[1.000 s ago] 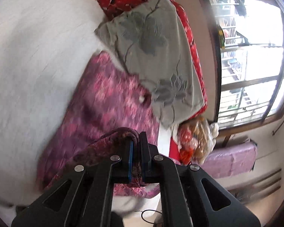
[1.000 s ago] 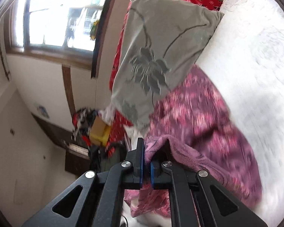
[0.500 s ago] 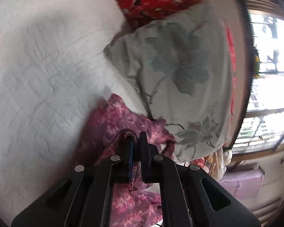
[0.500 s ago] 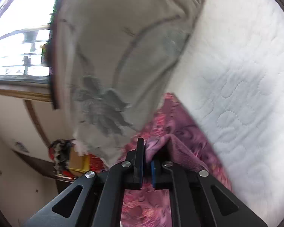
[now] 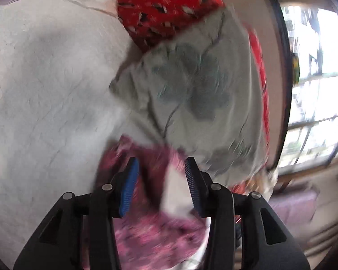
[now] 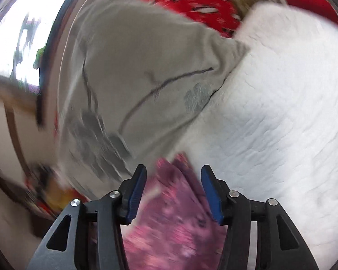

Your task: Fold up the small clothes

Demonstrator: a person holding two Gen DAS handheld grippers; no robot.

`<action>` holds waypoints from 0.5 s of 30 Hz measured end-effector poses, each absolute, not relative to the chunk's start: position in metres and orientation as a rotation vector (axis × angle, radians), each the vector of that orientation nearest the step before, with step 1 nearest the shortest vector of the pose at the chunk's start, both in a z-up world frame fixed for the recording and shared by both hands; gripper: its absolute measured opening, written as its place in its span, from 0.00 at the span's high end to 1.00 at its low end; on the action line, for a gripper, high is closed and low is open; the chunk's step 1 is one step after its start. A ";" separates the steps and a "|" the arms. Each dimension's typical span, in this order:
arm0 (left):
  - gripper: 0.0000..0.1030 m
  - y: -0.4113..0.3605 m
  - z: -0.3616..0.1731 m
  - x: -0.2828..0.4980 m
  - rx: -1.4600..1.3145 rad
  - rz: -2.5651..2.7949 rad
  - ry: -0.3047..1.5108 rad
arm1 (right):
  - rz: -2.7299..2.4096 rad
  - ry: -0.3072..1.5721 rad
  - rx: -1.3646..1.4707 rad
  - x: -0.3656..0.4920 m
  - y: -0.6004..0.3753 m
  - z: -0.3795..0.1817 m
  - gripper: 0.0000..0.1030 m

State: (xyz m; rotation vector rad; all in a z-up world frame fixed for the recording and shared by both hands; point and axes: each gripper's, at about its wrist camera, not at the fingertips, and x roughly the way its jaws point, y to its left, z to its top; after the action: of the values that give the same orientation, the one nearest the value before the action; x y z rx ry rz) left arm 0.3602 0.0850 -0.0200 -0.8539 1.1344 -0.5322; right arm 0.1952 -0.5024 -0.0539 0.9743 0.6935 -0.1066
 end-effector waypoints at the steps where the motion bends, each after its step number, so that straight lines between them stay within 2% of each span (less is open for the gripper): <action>1: 0.61 0.082 -0.023 0.358 -0.838 -0.542 1.151 | -0.098 0.711 0.939 0.201 -0.494 -0.053 0.47; 9: 0.59 0.039 -0.040 0.349 -0.693 -0.582 1.249 | -0.140 0.892 0.544 0.246 -0.432 -0.058 0.47; 10: 0.59 0.035 -0.038 0.350 -0.674 -0.579 1.246 | -0.138 0.894 0.504 0.249 -0.428 -0.056 0.61; 11: 0.59 0.032 -0.037 0.351 -0.660 -0.578 1.235 | -0.121 0.889 0.471 0.251 -0.424 -0.054 0.93; 12: 0.59 0.028 -0.033 0.354 -0.651 -0.579 1.218 | -0.115 0.867 0.468 0.251 -0.426 -0.048 0.97; 15: 0.59 0.026 -0.031 0.363 -0.640 -0.556 1.206 | -0.195 0.738 0.604 0.238 -0.459 -0.035 0.98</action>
State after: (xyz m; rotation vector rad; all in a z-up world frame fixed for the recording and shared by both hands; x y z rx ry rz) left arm 0.3634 0.0258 -0.0308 -0.6399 1.2060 -0.5555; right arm 0.2384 -0.4588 -0.0346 0.6043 0.7378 -0.1949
